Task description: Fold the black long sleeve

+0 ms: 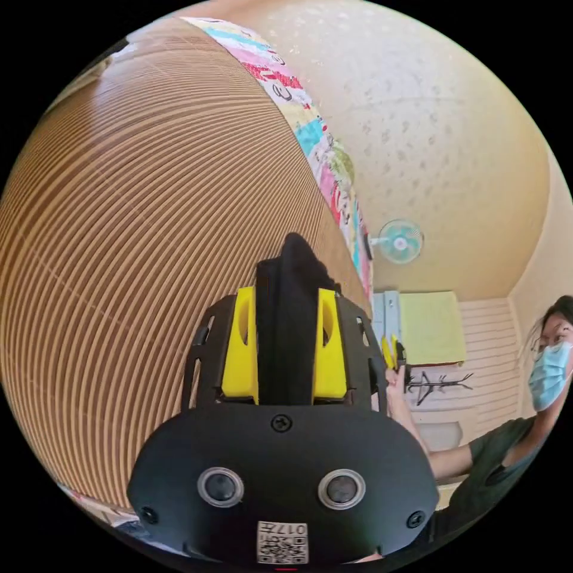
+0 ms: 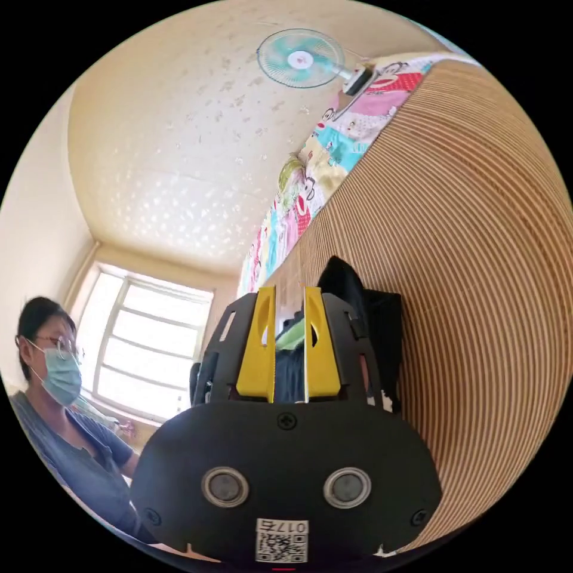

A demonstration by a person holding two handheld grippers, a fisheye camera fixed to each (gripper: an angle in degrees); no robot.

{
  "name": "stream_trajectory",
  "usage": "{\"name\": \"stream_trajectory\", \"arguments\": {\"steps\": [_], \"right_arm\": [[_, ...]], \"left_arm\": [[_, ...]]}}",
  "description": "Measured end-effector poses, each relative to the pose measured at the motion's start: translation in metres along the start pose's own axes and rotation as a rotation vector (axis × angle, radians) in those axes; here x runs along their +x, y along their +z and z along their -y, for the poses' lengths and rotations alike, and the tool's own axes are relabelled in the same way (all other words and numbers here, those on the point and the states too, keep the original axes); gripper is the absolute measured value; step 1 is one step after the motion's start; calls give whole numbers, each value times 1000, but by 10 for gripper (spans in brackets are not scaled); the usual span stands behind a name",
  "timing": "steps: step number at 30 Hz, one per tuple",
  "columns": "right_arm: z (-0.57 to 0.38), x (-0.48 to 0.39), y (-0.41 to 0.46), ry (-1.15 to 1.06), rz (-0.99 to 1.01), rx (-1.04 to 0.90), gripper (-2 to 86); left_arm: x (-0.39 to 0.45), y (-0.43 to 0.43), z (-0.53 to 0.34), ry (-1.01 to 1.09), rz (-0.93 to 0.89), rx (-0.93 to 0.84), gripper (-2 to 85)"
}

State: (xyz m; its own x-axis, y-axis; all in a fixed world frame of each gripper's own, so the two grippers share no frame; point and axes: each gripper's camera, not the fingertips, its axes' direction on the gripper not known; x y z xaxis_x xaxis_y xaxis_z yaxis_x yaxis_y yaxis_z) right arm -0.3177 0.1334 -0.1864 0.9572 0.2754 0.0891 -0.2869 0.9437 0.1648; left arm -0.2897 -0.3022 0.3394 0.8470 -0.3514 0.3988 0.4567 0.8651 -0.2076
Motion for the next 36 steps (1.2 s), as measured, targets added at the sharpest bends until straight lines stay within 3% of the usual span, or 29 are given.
{"name": "stream_trajectory", "arguments": {"steps": [3,6,9,12,16,19,25,29,31,36], "right_arm": [[-18,-26,53,-126,-147,-254,68],[-36,-53,131,-270,-115,-516,58],[-40,-73,198,-385,-203,-633,44],[-16,-60,224,-271,-387,-554,23],[10,-21,171,-22,-244,-264,10],[-12,-42,146,-104,-394,-229,13],[-90,-62,112,-258,-560,-349,9],[-124,-36,102,-232,-528,-424,7],[-125,-15,83,-164,-416,-359,6],[-108,20,26,78,-251,-269,5]], "left_arm": [[19,44,-13,44,84,-111,158],[28,85,-25,19,95,-152,162],[35,105,-42,3,137,-131,152],[34,108,-68,-33,172,-98,145],[31,110,-106,-59,179,-103,144],[27,121,-135,-100,121,-145,141],[16,142,-158,-195,-115,-167,69],[96,140,-152,14,-190,-89,56],[153,157,-154,139,-234,-82,54],[337,261,-224,628,-280,-300,65]]}}
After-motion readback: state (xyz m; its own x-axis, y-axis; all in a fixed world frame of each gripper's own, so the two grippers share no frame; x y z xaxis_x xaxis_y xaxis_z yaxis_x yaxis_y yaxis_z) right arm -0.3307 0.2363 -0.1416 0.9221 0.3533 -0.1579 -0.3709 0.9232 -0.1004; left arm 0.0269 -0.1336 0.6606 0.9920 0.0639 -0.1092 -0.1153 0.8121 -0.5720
